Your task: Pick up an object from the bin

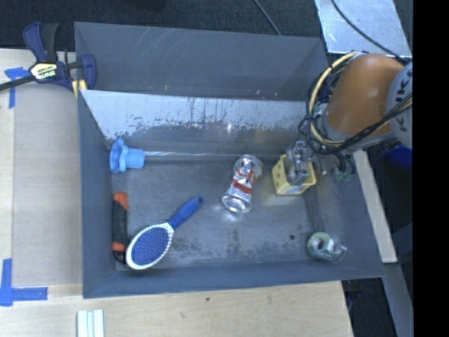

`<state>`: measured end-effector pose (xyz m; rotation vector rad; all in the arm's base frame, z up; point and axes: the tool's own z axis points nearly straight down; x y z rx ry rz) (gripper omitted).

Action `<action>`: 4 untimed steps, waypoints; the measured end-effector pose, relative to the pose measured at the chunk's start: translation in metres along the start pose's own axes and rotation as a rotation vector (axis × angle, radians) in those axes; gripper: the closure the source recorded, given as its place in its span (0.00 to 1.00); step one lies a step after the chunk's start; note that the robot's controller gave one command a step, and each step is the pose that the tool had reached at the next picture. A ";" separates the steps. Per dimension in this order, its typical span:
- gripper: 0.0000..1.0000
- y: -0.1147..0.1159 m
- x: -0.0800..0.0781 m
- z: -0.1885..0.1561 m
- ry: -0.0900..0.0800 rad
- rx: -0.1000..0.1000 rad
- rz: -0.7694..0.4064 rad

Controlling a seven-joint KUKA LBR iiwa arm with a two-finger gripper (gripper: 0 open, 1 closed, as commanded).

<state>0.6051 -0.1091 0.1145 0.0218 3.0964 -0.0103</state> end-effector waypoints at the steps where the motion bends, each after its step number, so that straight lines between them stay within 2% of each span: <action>1: 1.00 0.002 0.000 -0.040 0.001 0.000 -0.441; 2: 1.00 -0.030 0.006 0.005 -0.007 0.000 -0.190; 3: 1.00 0.005 -0.014 0.008 -0.016 0.013 -0.409; 4: 1.00 0.005 -0.027 0.023 -0.038 0.003 -0.102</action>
Offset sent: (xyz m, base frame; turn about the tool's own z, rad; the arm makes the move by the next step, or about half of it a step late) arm -0.0127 -0.0459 -0.0387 -0.0108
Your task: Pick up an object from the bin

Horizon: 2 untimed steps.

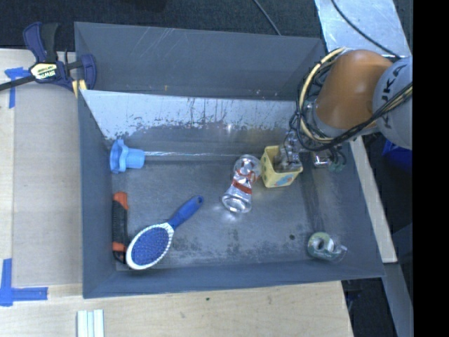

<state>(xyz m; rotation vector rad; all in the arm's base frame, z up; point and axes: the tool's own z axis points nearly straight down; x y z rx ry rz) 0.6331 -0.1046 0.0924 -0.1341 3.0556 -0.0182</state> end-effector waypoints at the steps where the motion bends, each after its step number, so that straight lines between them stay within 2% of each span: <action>1: 1.00 0.007 0.001 0.002 -0.007 0.012 -0.007; 2: 1.00 0.019 0.001 -0.061 -0.005 0.009 -0.224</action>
Offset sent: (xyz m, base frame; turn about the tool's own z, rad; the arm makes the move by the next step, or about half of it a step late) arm -0.0081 0.0206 0.0672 -0.2182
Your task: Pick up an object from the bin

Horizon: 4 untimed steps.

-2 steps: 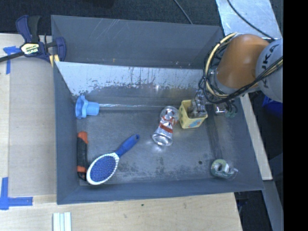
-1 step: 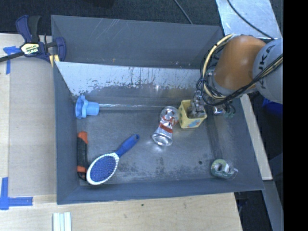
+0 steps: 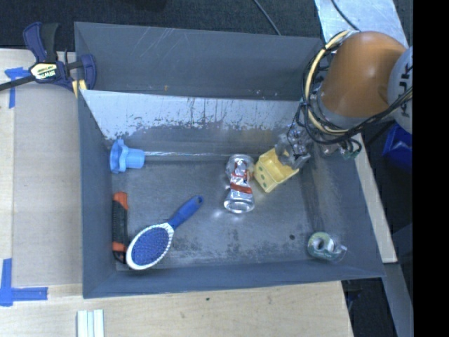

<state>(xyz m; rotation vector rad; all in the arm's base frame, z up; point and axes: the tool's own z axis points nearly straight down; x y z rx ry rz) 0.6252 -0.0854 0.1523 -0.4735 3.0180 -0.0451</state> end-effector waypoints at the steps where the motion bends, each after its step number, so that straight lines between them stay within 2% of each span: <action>1: 1.00 0.005 -0.003 -0.005 -0.016 0.009 0.024; 2: 1.00 0.019 -0.004 0.005 -0.008 0.007 -0.210; 3: 1.00 0.011 0.000 0.050 -0.020 0.011 -0.008; 4: 1.00 0.005 0.001 0.066 -0.033 0.019 -0.276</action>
Offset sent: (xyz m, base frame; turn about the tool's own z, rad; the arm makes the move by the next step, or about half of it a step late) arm -0.0017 0.0266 0.0274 -0.4238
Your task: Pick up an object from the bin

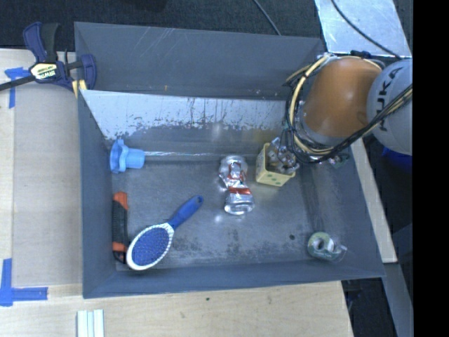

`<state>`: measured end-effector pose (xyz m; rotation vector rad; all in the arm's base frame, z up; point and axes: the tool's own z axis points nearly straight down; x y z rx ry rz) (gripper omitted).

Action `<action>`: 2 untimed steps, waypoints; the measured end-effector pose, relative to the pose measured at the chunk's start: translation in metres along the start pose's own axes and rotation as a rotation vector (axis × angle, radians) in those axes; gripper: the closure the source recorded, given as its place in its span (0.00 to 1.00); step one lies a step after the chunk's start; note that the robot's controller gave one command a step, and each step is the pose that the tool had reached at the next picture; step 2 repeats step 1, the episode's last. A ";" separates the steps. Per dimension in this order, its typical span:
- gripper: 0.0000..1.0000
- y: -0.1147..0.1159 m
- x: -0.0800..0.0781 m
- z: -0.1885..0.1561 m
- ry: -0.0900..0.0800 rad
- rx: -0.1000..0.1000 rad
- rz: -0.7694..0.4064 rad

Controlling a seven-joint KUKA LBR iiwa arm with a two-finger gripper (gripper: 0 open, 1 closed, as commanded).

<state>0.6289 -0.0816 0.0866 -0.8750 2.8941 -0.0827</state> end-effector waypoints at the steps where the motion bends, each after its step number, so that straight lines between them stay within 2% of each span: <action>1: 1.00 -0.002 0.003 0.000 -0.005 0.002 -0.120; 2: 1.00 -0.002 0.003 0.000 -0.005 0.002 -0.120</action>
Offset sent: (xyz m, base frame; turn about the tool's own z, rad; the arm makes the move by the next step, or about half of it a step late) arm -0.0055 0.0429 -0.0166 -0.3864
